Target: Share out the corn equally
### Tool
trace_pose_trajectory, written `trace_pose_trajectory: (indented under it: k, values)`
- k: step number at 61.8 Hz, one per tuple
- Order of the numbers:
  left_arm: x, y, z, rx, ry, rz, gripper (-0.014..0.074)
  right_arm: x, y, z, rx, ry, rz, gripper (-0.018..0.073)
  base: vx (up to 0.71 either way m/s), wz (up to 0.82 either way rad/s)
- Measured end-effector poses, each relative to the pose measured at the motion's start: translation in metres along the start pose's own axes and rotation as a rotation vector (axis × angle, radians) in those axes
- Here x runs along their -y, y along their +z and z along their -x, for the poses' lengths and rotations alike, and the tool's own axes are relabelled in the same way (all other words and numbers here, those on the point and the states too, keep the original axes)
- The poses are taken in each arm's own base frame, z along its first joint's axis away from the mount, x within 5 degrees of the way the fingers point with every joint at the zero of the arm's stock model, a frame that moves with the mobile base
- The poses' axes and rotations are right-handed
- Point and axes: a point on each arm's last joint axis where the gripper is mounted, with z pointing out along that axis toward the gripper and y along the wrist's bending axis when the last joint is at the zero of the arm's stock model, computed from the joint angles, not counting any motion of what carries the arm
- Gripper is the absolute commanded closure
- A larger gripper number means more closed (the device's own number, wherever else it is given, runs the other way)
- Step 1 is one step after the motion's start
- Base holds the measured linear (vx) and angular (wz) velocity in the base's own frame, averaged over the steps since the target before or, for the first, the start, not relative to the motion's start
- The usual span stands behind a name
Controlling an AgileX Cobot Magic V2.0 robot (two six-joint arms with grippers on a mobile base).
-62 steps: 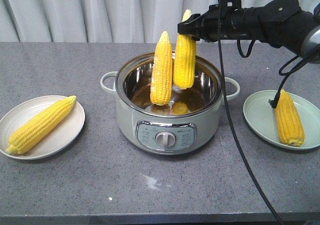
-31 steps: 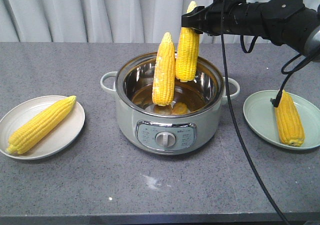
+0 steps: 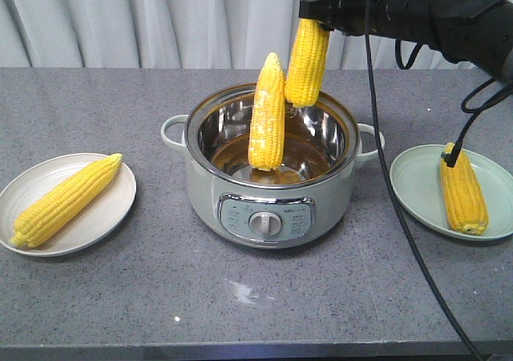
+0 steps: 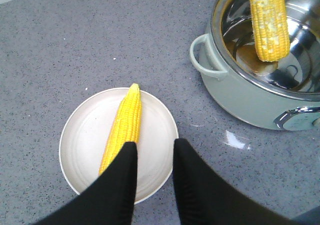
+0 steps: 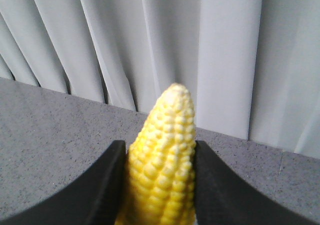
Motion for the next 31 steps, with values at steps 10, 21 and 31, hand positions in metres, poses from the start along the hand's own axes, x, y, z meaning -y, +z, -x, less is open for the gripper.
trace_pose_trajectory:
  k: [10,21,31]
  values:
    - [0.000,0.000,0.000,0.000,0.000,0.000,0.0423,-0.007,-0.019,0.021,0.057,-0.020,-0.003,0.0568,0.00,0.00]
    - [0.000,0.000,0.000,0.001,0.000,0.000,0.0423,-0.025,-0.065,0.058,0.136,-0.066,0.035,0.0566,0.00,0.00]
    - [0.000,0.000,0.000,0.003,0.000,0.000,0.0423,-0.057,-0.128,0.093,0.195,-0.163,0.108,0.0563,0.00,0.00]
